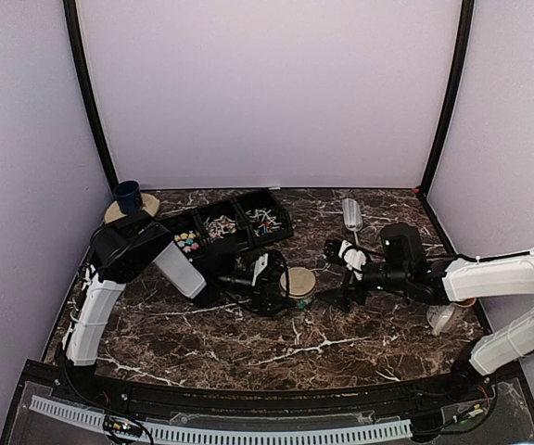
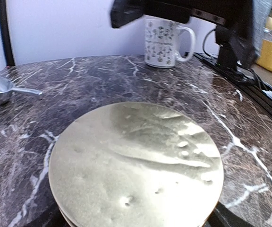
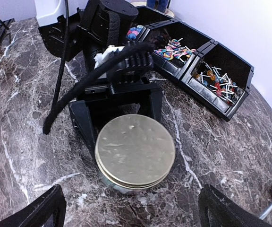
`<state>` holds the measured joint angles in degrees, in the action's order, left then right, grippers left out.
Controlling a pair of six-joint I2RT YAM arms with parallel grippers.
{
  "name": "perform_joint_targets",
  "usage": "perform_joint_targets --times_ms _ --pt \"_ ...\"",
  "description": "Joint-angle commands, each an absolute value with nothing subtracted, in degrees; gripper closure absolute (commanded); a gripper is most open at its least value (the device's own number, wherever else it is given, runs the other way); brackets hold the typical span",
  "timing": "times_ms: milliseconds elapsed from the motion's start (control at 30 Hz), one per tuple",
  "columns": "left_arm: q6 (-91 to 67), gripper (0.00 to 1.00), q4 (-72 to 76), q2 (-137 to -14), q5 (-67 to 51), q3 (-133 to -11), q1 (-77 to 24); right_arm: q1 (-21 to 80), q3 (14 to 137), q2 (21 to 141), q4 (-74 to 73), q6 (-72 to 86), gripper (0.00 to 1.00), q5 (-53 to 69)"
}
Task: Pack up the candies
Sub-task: Screw the bottle lid onto the packing bottle.
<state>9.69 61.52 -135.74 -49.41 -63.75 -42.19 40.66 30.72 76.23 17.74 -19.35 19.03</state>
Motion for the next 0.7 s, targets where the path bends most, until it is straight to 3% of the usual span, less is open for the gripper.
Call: perform_joint_targets --times_ms 0,300,667 --pt "17.07 0.19 41.21 -138.69 -63.16 -63.08 -42.91 38.33 36.41 76.2 7.88 -29.4 0.02 28.11" --pt "23.73 0.18 33.32 -137.99 -68.22 -64.43 -42.96 36.11 46.92 86.58 -3.3 -43.76 0.02 40.32" --pt "24.42 0.19 33.03 -137.98 -68.07 -64.42 -43.36 35.6 45.17 88.31 12.24 -36.93 0.03 42.81"
